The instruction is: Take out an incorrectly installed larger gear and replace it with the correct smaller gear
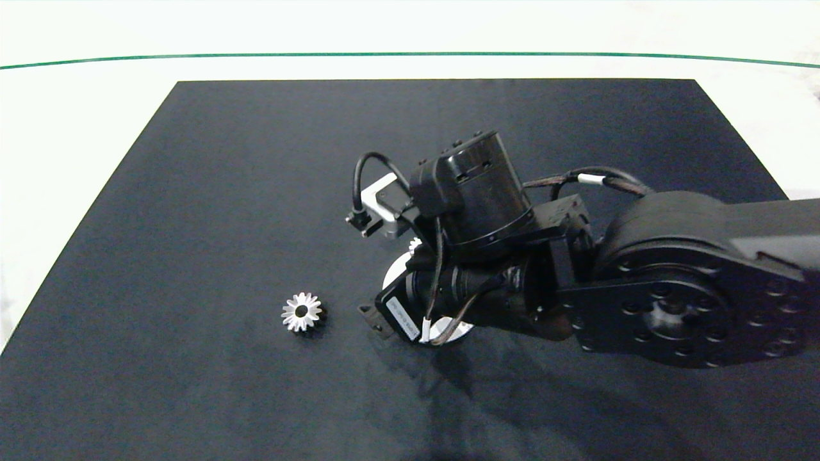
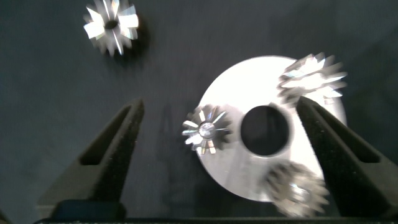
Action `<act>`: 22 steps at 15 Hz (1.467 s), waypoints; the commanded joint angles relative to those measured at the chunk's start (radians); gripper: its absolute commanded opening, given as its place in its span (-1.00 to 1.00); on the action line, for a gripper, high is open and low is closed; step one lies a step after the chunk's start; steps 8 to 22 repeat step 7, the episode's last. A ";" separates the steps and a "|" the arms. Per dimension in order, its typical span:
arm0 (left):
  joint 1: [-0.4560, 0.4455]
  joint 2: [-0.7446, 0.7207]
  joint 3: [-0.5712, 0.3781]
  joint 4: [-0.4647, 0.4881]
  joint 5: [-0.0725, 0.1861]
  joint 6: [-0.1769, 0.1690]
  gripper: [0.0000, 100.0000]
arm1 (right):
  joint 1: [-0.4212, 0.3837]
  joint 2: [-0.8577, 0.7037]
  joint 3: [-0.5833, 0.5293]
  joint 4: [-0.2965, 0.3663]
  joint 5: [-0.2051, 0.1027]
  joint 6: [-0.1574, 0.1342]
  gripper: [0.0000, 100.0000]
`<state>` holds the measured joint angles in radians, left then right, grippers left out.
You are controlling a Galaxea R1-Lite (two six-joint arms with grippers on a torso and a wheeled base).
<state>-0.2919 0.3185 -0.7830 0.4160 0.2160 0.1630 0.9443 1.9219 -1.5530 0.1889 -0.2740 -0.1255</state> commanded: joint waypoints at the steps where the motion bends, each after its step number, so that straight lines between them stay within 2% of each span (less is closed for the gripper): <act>1: 0.002 0.005 0.005 0.003 0.002 0.001 1.00 | -0.010 -0.162 -0.002 0.003 -0.043 0.020 1.00; 2: 0.004 0.005 0.007 0.003 0.002 0.001 1.00 | -0.033 -0.195 -0.002 0.003 -0.071 0.032 1.00; 3: 0.004 0.004 0.007 0.003 0.002 0.001 1.00 | -0.068 -0.224 0.001 0.003 -0.080 0.041 1.00; 5: 0.007 0.002 0.008 0.003 0.005 0.000 1.00 | -0.139 -0.288 -0.004 0.000 -0.105 0.043 1.00; 7: 0.020 0.002 0.016 0.006 0.005 -0.005 1.00 | -0.188 -0.366 -0.006 -0.002 -0.155 0.037 1.00; 22: 0.020 0.002 0.016 0.006 0.005 -0.005 1.00 | -0.188 -0.366 -0.006 -0.002 -0.155 0.037 1.00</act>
